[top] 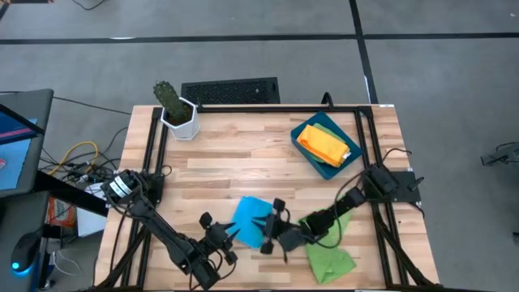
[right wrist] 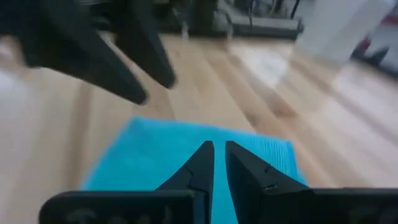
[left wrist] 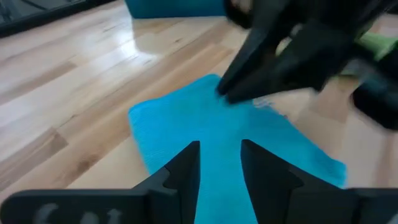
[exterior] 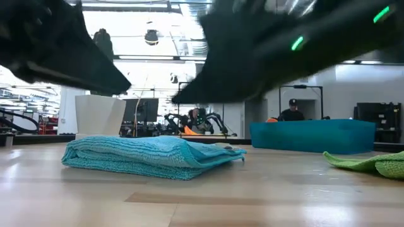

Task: Fold microfiber towels
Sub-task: Fold the blue microfiber cloth

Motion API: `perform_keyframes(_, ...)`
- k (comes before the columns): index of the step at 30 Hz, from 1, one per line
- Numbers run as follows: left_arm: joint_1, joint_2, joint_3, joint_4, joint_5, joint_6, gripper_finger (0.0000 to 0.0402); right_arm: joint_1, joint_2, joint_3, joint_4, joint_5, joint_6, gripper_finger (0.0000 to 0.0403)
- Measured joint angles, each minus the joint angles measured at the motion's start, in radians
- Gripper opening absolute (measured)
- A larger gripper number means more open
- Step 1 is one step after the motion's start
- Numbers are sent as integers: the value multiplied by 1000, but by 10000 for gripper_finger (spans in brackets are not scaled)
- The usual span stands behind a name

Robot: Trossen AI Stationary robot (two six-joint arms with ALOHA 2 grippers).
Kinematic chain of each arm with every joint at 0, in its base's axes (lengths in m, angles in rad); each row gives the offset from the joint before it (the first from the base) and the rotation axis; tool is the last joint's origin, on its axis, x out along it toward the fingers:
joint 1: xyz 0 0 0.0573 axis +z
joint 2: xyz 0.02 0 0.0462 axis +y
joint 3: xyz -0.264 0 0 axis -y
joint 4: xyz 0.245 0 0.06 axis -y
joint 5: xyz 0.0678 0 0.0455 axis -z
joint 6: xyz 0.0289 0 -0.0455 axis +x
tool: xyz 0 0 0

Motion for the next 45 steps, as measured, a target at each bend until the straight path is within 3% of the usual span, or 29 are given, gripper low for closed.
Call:
perform_keyframes(6, 11, 0, -39, 14, 31, -13, 98, -55, 66, -15, -13, -106, 70, 65)
perform_keyframes(11, 6, -41, -38, 13, 26, 28, 96, -11, -70, -14, -36, -66, -46, 65)
perform_keyframes(14, 2, -77, -38, 6, 22, 71, 96, 36, -180, -13, -161, -50, -131, 65)
perform_keyframes(19, -7, -116, -38, -35, 43, 97, 96, 116, -279, -13, -422, -165, -152, 75)
perform_keyframes(25, -4, -116, -38, -42, 79, 109, 104, 140, -204, -14, -490, -270, -307, 135)
perform_keyframes(30, -4, -116, -38, -42, 102, 90, 116, 110, -144, -10, -475, -245, -395, 199)
perform_keyframes(33, -4, -116, -38, -42, 131, 89, 119, 81, -119, -10, -481, -220, -398, 218)
perform_keyframes(39, -4, -116, -38, -44, 145, 89, 119, 32, -108, -10, -520, -218, -373, 205)
perform_keyframes(45, -4, -116, -38, -44, 146, 88, 119, 16, -109, -9, -540, -222, -355, 153)
